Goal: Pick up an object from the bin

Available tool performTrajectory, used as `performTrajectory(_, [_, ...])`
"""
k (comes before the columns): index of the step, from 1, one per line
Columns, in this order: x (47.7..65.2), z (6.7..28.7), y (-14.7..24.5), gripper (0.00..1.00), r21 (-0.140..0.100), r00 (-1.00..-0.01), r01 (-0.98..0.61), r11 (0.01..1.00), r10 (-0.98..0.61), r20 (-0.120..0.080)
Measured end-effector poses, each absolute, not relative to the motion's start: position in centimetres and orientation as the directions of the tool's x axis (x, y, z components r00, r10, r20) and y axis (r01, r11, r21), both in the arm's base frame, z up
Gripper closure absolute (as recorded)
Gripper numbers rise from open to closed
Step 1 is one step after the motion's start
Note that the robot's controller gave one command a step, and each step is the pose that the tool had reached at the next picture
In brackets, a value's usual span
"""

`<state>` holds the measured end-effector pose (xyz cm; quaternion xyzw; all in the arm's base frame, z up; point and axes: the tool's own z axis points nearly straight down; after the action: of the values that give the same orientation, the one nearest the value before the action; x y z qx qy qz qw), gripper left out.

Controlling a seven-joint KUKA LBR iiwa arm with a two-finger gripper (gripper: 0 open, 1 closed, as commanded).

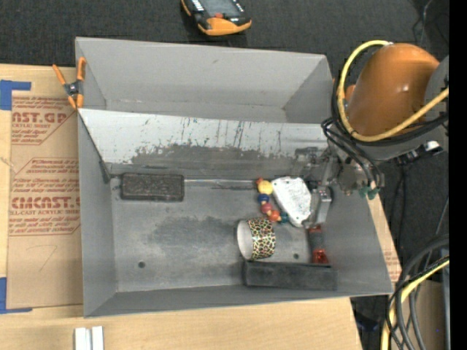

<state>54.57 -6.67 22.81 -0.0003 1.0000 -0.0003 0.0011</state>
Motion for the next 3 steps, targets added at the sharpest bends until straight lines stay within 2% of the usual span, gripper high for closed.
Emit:
performTrajectory(1, [54.6,22.8,-6.7,0.0,-0.001,-1.0,0.0,1.0,0.0,-0.002])
performTrajectory(2, [49.7,15.5,-11.1,0.0,0.0,-0.993,0.118,0.993,0.118,0.005])
performTrajectory(3, [50.6,15.8,-10.5,0.0,-0.001,-0.996,0.085,0.996,0.085,-0.003])
